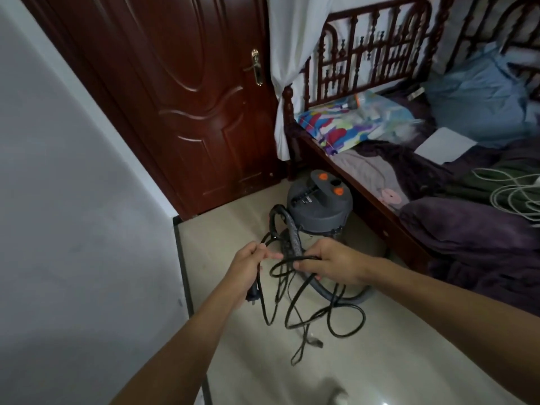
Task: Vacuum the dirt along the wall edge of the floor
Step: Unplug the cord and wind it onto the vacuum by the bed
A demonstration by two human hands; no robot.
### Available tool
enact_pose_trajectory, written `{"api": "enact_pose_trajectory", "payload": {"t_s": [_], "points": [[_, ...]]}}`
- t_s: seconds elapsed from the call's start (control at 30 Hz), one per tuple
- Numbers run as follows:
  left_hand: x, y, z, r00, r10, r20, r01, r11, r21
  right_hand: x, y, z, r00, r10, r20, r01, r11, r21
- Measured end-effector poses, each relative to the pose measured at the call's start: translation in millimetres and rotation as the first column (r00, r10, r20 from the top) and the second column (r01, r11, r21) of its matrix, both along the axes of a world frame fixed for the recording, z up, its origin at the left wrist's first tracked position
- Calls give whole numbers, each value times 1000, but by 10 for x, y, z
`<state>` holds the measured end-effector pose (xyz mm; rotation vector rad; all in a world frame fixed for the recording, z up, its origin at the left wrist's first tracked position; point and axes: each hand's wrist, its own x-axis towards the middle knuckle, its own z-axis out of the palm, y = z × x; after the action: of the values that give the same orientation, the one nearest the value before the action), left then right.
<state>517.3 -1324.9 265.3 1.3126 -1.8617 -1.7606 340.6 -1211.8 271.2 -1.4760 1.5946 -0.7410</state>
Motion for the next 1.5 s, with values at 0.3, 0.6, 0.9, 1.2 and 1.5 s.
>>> {"api": "enact_pose_trajectory", "payload": {"t_s": [0.3, 0.6, 0.9, 1.2, 1.5], "points": [[-217, -756, 174, 988, 123, -96, -102, 974, 203, -747, -532, -166, 999, -12, -46, 14, 999, 32], [299, -2051, 341, 851, 473, -228, -376, 852, 365, -1416, -734, -922, 877, -230, -422, 335, 922, 194], [-166, -2579, 61, 987, -22, -160, 42, 992, 120, -770, -1773, -279, 937, -159, -312, 214, 965, 149], [-539, -3224, 40, 955, -247, -162, 274, 947, 169, -226, -2463, 90, 978, -206, -9, 203, 954, 222], [-1019, -3770, 71, 971, -71, -227, 151, 922, 355, -319, -2454, 100, 702, -396, 592, 170, 900, 401]]}}
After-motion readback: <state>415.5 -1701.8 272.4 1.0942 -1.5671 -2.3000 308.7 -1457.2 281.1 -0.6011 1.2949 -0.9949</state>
